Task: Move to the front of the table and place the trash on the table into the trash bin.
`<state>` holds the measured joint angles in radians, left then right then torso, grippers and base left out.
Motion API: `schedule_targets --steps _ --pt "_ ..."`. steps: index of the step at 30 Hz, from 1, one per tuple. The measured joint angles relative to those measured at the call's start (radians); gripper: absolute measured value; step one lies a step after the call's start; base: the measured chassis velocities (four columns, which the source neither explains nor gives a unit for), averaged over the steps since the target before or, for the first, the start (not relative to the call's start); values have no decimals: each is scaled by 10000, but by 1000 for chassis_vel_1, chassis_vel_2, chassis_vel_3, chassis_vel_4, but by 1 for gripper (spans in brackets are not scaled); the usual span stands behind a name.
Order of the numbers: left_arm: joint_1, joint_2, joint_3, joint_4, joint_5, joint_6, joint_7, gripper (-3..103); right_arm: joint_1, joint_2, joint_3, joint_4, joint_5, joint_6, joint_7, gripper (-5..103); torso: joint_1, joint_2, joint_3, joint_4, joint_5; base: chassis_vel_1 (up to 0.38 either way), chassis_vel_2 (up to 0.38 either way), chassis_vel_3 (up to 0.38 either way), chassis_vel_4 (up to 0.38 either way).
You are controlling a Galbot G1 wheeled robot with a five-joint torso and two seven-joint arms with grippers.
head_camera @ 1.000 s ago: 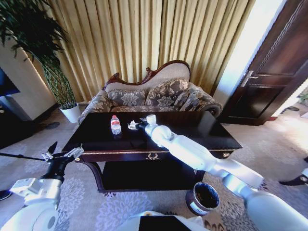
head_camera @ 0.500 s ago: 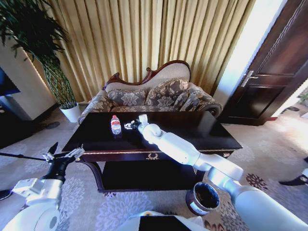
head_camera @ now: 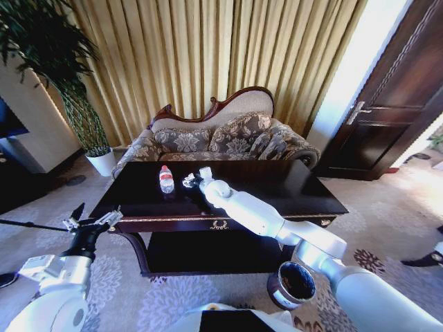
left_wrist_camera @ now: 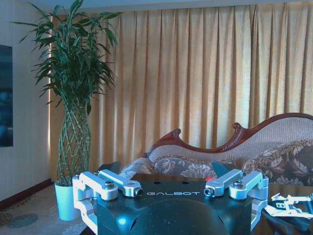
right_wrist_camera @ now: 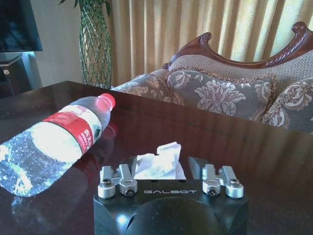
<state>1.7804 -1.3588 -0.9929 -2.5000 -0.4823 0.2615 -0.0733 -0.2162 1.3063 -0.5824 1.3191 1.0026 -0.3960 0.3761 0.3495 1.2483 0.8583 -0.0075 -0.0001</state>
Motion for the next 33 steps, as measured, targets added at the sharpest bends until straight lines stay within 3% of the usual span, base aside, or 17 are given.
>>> schedule_targets --steps 1,7,9,16,33 --pt "0 0 0 0 0 0 0 100 0 0 0 0 0 0 0 65 0 0 0 0 0 0 0 0 0" --pt "-46 20 29 0 -6 -24 15 100 -132 -237 -15 174 -35 3 6 37 0 0 0 -1 0 0 0 0 0" --pt "-52 35 31 0 -6 -28 16 100 -163 -283 -15 215 -41 6 9 37 0 0 0 -1 0 0 0 0 0" --pt "-96 44 59 0 -11 -29 16 100 -218 -491 -21 425 -43 35 126 4 0 0 0 -1 0 0 0 0 0" --pt "-88 86 20 0 -18 -30 15 100 -118 -555 112 644 45 98 310 0 0 1 0 0 0 0 0 0 0"
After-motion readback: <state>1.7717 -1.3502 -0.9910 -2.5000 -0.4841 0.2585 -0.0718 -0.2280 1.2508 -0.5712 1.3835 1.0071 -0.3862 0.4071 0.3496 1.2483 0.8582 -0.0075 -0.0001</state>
